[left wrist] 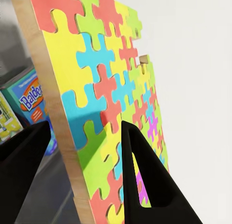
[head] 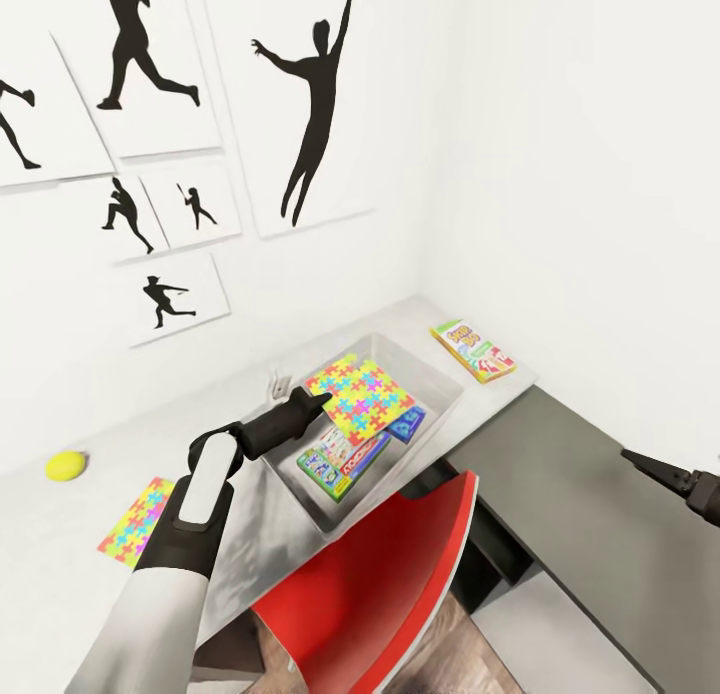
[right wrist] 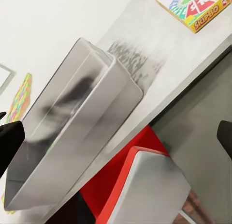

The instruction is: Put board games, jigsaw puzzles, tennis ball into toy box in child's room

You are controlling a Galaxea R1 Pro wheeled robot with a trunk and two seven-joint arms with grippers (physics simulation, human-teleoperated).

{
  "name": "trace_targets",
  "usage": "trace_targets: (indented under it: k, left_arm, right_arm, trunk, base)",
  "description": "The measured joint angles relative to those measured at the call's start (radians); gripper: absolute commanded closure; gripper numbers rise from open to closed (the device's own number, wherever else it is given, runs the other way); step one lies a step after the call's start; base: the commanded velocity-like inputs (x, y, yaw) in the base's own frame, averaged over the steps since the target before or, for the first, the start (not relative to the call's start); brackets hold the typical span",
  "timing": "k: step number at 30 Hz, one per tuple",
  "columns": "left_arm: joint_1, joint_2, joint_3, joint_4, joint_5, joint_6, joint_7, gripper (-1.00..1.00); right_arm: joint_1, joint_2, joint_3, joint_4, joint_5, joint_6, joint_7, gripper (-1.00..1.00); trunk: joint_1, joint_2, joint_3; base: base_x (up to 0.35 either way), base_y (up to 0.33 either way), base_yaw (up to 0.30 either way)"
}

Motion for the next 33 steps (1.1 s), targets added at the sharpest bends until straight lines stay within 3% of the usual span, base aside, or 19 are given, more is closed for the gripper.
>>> trace_targets:
  k: [11,24,33]
  left_arm:
    - [-0.006,-0.012,-0.001,0.038,0.000,0.000,0.002,1.00]
    - [-0.100,-0.016,-0.001,0.073,0.002,0.001,0.006,1.00]
    - [-0.147,-0.021,-0.001,0.113,-0.005,0.001,0.083,1.00]
  right_arm:
    - [0.000,0.000,0.002,0.000,0.000,0.000,0.000,-1.00]
    - [0.000,0.000,0.002,0.000,0.000,0.000,0.000,-1.00]
    - [0.000,0.000,0.002,0.000,0.000,0.000,0.000,-1.00]
  trunk:
    - [0.000,0.000,-0.017]
    - [0.000,0.000,-0.038]
    - [0.000,0.000,-0.053]
  base:
    - [0.000,0.000,0.000]
    - [0.000,0.000,0.000]
    - [0.000,0.000,0.000]
